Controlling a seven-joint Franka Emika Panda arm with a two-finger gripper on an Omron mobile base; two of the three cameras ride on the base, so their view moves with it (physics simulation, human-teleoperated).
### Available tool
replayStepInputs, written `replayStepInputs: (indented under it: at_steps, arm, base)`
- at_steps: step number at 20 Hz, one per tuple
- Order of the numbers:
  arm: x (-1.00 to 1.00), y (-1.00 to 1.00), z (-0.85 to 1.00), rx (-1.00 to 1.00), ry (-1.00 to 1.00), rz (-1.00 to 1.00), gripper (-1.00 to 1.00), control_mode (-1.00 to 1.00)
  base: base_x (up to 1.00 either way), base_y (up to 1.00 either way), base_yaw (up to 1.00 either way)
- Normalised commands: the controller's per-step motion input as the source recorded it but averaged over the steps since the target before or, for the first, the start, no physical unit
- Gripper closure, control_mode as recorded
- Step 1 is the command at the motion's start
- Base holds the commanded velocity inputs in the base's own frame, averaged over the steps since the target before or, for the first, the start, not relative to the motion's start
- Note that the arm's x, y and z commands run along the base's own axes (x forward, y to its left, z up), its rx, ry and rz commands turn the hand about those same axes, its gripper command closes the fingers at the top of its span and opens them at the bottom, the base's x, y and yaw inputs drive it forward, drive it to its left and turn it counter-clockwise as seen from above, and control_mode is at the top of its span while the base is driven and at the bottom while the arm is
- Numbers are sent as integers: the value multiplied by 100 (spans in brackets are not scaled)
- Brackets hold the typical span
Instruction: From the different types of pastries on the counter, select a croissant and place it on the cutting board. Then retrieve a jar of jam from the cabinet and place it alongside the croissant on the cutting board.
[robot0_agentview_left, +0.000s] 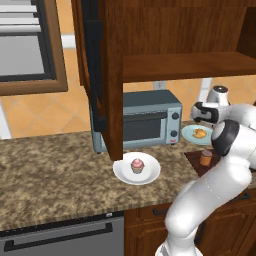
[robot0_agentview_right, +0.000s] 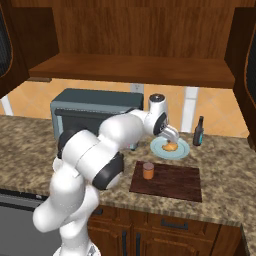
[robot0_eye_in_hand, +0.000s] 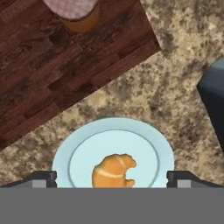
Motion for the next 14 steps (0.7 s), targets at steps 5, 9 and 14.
replayStepInputs:
  at_steps: [5,9,14]
  arm:
    - [53,-33,0,0,8,12,-100,-100]
    - [61,-40,0,0,9,12,-100,-100]
    - [58,-39,12,0,9,12,-100,-100]
  base:
    - [0,0,0]
    - [0,0,0]
    - [0,0,0]
